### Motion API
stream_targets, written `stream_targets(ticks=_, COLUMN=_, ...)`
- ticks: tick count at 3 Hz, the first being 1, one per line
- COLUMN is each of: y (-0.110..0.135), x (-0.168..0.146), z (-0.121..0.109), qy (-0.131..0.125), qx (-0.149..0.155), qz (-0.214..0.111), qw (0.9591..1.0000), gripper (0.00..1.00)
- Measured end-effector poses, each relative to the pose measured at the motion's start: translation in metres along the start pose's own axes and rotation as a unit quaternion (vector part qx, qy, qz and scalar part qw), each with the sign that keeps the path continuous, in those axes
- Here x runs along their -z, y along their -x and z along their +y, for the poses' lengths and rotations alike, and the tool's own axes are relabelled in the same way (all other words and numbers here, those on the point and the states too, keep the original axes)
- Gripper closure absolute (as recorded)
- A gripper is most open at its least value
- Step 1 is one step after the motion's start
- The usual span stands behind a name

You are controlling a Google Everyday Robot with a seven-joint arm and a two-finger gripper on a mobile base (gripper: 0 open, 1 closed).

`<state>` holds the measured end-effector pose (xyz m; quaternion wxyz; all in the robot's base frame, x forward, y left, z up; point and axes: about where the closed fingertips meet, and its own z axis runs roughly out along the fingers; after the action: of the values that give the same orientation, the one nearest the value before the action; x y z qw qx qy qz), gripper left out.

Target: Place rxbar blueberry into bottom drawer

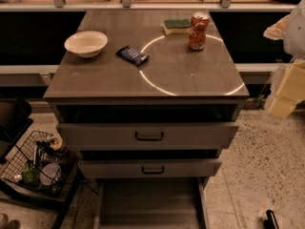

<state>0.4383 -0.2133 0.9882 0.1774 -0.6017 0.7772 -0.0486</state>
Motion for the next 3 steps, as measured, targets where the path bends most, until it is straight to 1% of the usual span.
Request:
stream_targets(ticks=1, y=0.0, x=0.0, z=0.0, qy=0.0, qx=0.0, qz=0.0, qw=1.0, gripper=0.0)
stream_targets(ticks=2, y=0.007, x=-0.003, z=-0.014, qy=-0.021, qx=-0.013, qz=-0.03, qw=0.9993, gripper=0.0)
stream_targets(ticks=3, y=0.042, x=-0.024, z=-0.079, qy=-0.07, qx=-0.074, qz=-0.153, qw=0.983, gripper=0.0)
